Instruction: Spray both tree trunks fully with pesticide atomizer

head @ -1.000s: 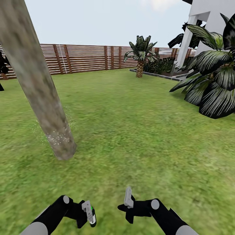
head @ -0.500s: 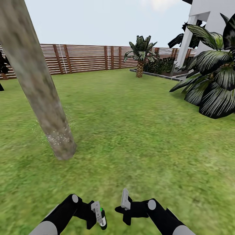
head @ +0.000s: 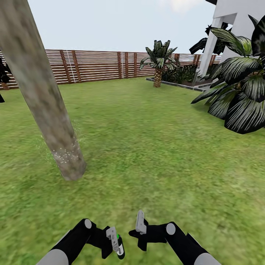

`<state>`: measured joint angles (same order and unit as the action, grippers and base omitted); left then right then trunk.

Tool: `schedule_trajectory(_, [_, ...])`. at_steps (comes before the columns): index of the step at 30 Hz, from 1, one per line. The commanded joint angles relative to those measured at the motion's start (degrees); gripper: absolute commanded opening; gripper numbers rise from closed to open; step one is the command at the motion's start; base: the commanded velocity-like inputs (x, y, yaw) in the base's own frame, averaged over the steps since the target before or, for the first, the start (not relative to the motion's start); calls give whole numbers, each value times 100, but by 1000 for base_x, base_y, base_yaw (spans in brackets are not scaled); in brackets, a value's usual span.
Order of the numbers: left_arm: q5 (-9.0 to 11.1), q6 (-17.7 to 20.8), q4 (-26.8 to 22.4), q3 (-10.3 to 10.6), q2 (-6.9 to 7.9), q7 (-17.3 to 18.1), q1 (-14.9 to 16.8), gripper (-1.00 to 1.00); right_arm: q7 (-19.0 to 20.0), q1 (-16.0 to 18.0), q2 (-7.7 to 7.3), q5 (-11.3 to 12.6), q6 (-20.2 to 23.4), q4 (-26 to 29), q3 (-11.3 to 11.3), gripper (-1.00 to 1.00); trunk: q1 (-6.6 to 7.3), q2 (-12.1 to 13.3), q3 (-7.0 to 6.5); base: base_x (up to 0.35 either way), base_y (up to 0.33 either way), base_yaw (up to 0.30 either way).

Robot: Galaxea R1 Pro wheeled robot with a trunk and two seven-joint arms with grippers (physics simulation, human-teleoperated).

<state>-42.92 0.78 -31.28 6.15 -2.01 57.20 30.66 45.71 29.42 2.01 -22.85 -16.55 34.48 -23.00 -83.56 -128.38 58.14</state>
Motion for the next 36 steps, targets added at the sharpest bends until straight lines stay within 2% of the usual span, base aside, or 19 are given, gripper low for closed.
schedule_trajectory(1, [-24,2,-10,-5,-1,20,1,-100,-1,2,1,-53,-33,5,5,-100,1,-2,5,0,0,0])
schedule_trajectory(5, [-16,-26,-16,-8,-10,5,1,-100,1,2,1,-53,-33,6,4,-100,1,-2,5,0,0,0])
schedule_trajectory(11, [-15,-40,-27,-9,-140,-157,2,-100,2,2,1,-53,-33,6,6,-100,1,-2,5,0,0,0])
schedule_trajectory(19, [-7,-51,-24,-11,-159,-156,1,-100,0,2,1,-59,-33,6,6,-100,1,-2,5,0,0,0])
schedule_trajectory(26, [-5,-60,-26,-9,-293,-132,1,-100,0,2,1,-62,-33,-1,6,-100,1,-2,5,0,0,0])
schedule_trajectory(36, [-5,-69,-27,-9,-402,-122,9,-100,-1,2,-7,-66,-33,-3,8,-100,1,-2,5,0,0,0])
